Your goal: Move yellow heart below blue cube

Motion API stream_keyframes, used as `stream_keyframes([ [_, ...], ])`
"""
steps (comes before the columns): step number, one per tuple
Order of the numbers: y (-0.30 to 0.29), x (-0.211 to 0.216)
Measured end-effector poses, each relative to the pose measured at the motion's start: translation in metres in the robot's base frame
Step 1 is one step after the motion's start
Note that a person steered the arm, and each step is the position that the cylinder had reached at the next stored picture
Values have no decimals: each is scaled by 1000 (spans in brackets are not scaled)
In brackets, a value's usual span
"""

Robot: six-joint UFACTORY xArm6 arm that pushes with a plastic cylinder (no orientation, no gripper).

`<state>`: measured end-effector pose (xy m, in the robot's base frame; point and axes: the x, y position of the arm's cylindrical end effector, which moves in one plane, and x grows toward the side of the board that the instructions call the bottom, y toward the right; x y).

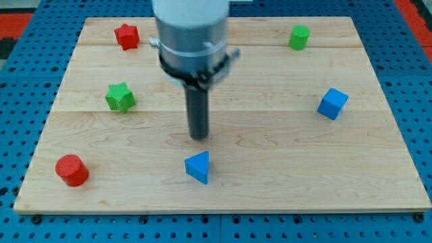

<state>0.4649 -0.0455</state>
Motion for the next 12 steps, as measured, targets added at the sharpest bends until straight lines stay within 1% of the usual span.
stream_keyframes([
  [1,-30,-52],
  [2,-64,-73],
  [3,-69,-100],
  [4,-40,-120],
  [5,-39,-122],
  [6,-78,-148],
  [7,20,-134],
  [8,80,-103],
  [9,76,-128],
  [10,123,-104],
  [11,123,-38],
  [12,132,9],
])
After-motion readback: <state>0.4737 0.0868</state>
